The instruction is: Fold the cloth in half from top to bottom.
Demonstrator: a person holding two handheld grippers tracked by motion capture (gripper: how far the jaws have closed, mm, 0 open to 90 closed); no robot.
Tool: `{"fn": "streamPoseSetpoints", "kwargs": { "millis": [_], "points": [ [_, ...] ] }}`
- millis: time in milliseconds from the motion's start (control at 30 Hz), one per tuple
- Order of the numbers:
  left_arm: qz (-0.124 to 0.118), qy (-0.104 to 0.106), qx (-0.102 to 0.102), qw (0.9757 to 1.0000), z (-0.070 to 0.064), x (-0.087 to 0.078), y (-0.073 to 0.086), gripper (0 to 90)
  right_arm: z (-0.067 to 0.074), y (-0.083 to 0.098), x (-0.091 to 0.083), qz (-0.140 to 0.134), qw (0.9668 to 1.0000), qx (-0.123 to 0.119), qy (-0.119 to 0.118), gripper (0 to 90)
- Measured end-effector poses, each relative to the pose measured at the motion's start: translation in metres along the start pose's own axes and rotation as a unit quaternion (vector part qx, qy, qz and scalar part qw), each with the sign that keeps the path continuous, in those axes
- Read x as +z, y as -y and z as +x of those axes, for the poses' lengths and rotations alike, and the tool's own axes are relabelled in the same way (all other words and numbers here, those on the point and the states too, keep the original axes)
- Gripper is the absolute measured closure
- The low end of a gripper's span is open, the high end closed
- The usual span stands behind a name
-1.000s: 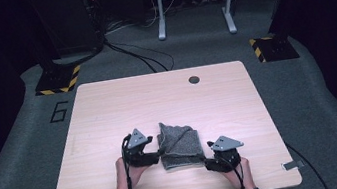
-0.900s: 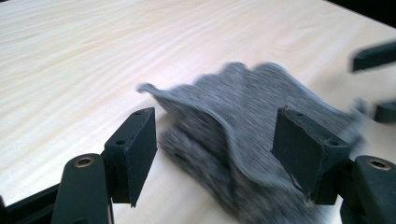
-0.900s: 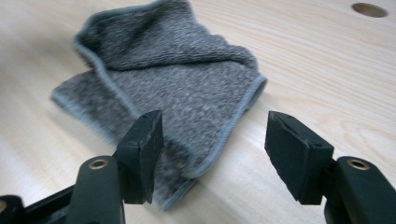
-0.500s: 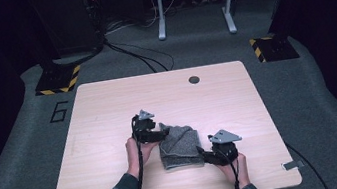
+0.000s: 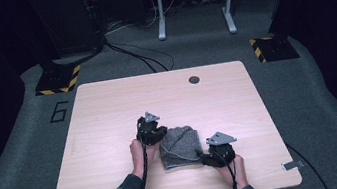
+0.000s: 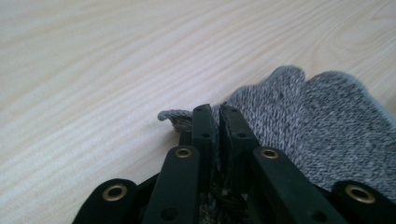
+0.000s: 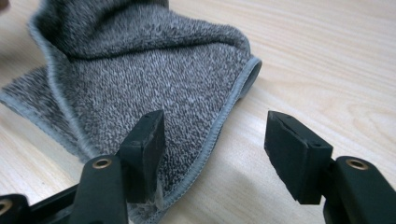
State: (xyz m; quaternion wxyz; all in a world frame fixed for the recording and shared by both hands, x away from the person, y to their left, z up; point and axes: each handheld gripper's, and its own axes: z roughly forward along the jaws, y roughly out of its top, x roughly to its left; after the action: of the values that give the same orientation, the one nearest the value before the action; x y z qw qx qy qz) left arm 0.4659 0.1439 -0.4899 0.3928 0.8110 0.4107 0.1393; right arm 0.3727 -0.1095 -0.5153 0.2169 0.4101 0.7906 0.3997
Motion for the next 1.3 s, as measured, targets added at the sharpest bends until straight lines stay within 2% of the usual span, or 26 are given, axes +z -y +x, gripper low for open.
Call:
{"fn": "streamPoseSetpoints", "kwargs": {
  "millis": [67,200,233,267,300,333,467,500,633,700,767,800,867,933,1033,1167,1200,1233,1300],
  "points": [
    [-0.016,0.0,0.012,0.9998,-0.007,-0.005,-0.003,86.1,0.0,0.001,0.001,0.006,1.0,0.002,0.002,38.0],
    [-0.041,0.024,0.034,0.9983,-0.019,-0.014,-0.007,86.2,0.0,0.001,0.004,0.011,0.9999,0.006,0.0,38.3],
    [-0.044,0.023,0.041,0.9979,-0.023,-0.016,-0.007,86.1,0.0,0.001,0.004,0.011,0.9999,0.005,0.001,38.3],
    [-0.044,0.04,0.048,0.9971,-0.028,-0.018,-0.007,86.0,0.0,0.001,0.005,0.01,0.9999,0.004,0.0,38.3],
    [-0.05,0.048,0.046,0.9965,-0.033,-0.019,-0.005,85.9,0.0,0.0,0.005,0.01,0.9999,0.002,-0.002,38.3],
    [-0.047,0.053,0.055,0.996,-0.037,-0.02,-0.004,85.8,0.0,0.0,0.005,0.01,0.9999,0.003,0.0,38.3],
    [-0.031,0.096,0.084,0.9913,-0.057,-0.023,0.009,84.4,-0.002,0.0,0.004,0.01,0.9999,0.008,0.002,38.4],
    [-0.029,0.1,0.089,0.9905,-0.062,-0.023,0.015,83.8,-0.003,0.0,0.003,0.01,0.9999,0.011,0.003,38.3],
    [-0.025,0.132,0.089,0.987,-0.07,-0.027,0.029,73.5,-0.009,-0.001,-0.002,0.005,0.9996,0.027,0.003,38.4],
    [-0.032,0.137,0.083,0.9865,-0.07,-0.033,0.034,64.0,-0.013,-0.003,-0.005,0.002,0.9995,0.031,0.003,38.3],
    [-0.039,0.151,0.076,0.9849,-0.069,-0.039,0.036,59.4,-0.015,-0.007,-0.008,-0.003,0.9995,0.032,0.004,38.3],
    [-0.041,0.144,0.076,0.9857,-0.069,-0.043,0.037,56.3,-0.016,-0.009,-0.009,-0.006,0.9995,0.031,0.004,38.3],
    [-0.051,0.144,0.074,0.9855,-0.067,-0.052,0.038,53.5,-0.017,-0.017,-0.012,-0.014,0.9995,0.027,0.006,38.2],
    [-0.064,0.132,0.066,0.987,-0.062,-0.06,0.038,50.6,-0.016,-0.025,-0.014,-0.019,0.9995,0.026,0.005,38.2],
    [-0.07,0.098,0.045,0.9917,-0.049,-0.065,0.04,46.2,-0.013,-0.042,-0.014,-0.031,0.9994,0.014,0.002,38.1],
    [-0.049,0.039,0.027,0.9977,-0.027,-0.059,0.043,43.1,-0.01,-0.075,-0.007,-0.047,0.9989,-0.006,-0.002,38.1],
    [-0.046,0.036,0.02,0.9981,-0.023,-0.057,0.044,42.1,-0.01,-0.086,0.001,-0.037,0.9993,-0.005,-0.01,37.5],
    [-0.034,0.031,0.019,0.9988,-0.019,-0.054,0.046,41.7,-0.011,-0.092,0.007,-0.031,0.9994,-0.009,-0.014,37.3],
    [-0.017,0.036,0.013,0.9991,-0.017,-0.048,0.05,40.1,-0.009,-0.101,0.024,-0.008,0.9995,-0.01,-0.028,37.0]
  ]
}}
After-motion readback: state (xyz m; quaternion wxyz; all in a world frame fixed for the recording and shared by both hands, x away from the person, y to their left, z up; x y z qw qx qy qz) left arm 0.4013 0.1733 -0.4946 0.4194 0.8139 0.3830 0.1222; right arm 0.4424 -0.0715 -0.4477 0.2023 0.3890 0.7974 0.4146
